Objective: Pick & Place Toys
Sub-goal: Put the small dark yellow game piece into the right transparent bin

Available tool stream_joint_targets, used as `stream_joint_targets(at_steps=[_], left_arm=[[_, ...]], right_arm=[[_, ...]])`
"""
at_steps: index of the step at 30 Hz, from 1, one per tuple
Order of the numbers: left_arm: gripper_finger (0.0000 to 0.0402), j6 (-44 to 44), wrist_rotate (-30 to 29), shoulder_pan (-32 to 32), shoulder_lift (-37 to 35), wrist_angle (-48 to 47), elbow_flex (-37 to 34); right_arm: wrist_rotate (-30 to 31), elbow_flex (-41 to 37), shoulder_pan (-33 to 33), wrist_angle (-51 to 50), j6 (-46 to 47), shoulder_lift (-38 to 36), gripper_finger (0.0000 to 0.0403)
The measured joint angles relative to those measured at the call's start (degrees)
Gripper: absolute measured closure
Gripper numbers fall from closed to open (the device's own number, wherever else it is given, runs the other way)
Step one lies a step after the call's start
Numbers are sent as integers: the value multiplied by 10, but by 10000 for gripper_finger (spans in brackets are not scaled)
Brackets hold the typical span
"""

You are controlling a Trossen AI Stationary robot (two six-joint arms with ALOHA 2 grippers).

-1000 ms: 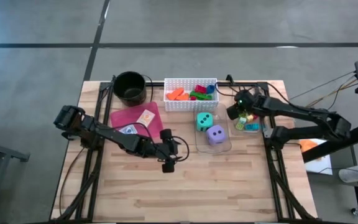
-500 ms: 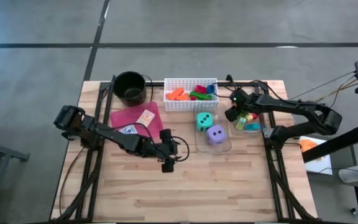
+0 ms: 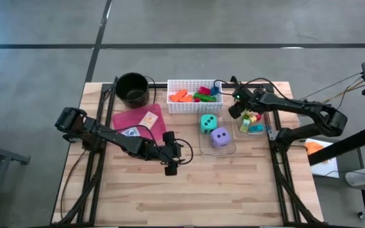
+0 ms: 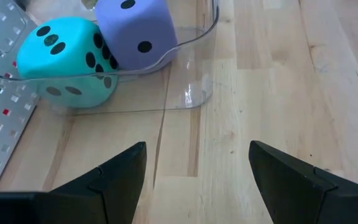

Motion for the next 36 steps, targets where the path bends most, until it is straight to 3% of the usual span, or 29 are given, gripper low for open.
stream_joint_targets(at_steps=[14, 24, 27, 36], left_arm=[[116, -56, 0, 0, 0, 2, 0], [116, -75, 0, 0, 0, 2, 0], [116, -75, 0, 0, 0, 2, 0], [116, -75, 0, 0, 0, 2, 0]], right_arm=[[-32, 0, 2, -3, 12, -1, 236], [-35, 2, 2, 75, 21, -1, 236], [-69, 2, 2, 74, 19, 2, 236], [-64, 2, 0, 33, 12, 44, 236]])
